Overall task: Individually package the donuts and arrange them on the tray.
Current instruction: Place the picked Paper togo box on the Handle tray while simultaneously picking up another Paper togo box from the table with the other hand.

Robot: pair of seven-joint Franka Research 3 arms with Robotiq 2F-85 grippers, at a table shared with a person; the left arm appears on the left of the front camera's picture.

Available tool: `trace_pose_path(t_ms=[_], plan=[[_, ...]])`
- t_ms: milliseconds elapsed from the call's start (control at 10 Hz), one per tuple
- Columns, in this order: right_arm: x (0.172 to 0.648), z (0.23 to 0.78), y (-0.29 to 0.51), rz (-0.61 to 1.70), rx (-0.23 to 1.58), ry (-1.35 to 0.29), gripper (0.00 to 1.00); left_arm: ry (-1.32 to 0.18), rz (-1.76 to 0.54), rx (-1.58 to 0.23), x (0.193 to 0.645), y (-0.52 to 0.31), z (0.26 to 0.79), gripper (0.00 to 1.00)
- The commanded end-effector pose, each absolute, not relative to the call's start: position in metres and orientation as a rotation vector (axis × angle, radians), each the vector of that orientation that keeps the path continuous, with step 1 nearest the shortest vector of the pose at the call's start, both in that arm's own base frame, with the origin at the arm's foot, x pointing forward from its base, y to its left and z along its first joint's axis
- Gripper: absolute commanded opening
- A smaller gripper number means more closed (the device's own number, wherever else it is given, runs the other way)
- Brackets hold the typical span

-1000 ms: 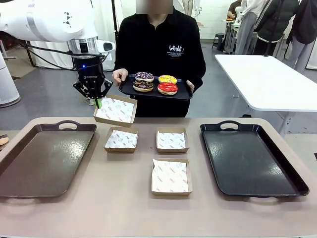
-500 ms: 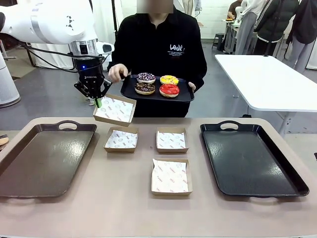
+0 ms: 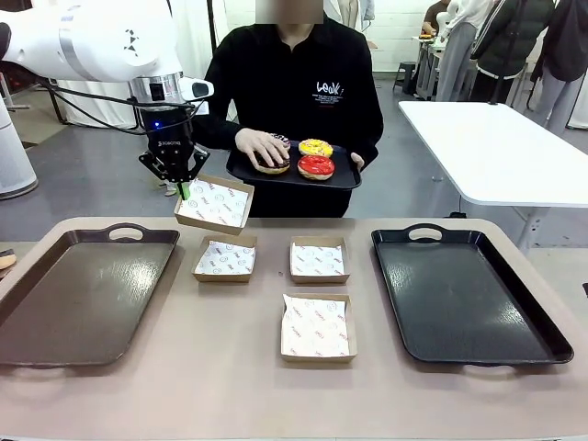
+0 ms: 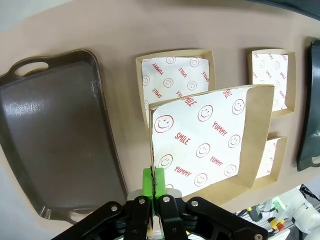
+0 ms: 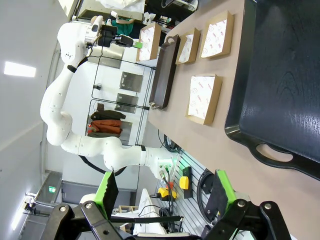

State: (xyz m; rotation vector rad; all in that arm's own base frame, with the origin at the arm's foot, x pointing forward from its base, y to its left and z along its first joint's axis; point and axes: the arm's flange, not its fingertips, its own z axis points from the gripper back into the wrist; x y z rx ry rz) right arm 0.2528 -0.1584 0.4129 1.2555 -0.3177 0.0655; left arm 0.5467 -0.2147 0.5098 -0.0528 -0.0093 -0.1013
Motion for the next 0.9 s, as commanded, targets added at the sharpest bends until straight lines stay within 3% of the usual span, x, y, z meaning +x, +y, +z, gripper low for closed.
trace_pose_path(t_ms=[0, 800], plan=[[0.2531, 0.4123, -0.1581, 0.075, 1.271, -0.333, 1.00, -0.010, -0.084, -0.049, 0.5441, -0.2141, 0.5126, 0.00], [0.2531, 0.4123, -0.1581, 0.075, 1.271, -0.333, 1.00, -0.010, -0.084, -0.049, 0.5441, -0.2141, 0.5126, 0.00]])
